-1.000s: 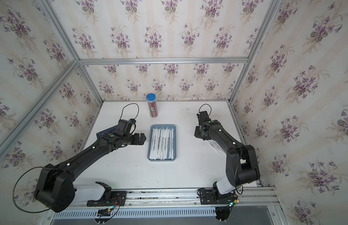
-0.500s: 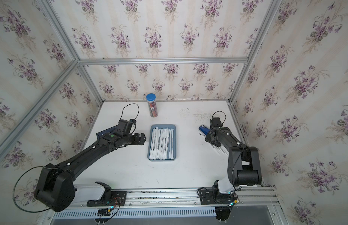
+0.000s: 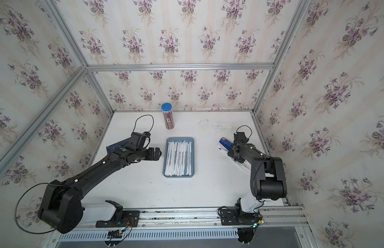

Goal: Put the straws into the storage box
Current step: Move the straw to the center of the board.

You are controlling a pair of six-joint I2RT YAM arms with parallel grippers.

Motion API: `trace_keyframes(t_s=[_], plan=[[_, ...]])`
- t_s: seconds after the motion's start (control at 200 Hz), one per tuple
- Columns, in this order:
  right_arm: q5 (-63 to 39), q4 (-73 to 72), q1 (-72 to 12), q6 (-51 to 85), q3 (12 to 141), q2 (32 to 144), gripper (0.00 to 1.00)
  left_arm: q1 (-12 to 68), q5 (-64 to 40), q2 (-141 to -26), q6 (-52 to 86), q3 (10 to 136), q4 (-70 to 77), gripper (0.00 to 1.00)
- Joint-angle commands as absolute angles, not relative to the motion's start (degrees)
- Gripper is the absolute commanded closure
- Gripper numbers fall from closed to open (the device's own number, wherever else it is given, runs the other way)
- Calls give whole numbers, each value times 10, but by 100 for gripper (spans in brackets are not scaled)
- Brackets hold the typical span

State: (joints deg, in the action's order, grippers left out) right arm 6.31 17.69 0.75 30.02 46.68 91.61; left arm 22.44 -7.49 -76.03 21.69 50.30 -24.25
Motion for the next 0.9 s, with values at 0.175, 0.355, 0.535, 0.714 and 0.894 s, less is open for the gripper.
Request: trace_keyframes(t_s=[0.175,0.355,0.535,0.714,0.894], plan=[[26,208,-59,385,417,880,53,224,-76,-761,221,501,-229,0],[37,246,-142,492,406,860,53,224,-76,-760,219,498,-229,0],[17,272,-197,524,438,854,51,224,-73,-756,216,499,-234,0],[60,373,-196,379,528,861,49,224,-68,-752,211,500,-239,0],[4,426,-224,294,529,869,50,224,-74,-756,219,502,-232,0]])
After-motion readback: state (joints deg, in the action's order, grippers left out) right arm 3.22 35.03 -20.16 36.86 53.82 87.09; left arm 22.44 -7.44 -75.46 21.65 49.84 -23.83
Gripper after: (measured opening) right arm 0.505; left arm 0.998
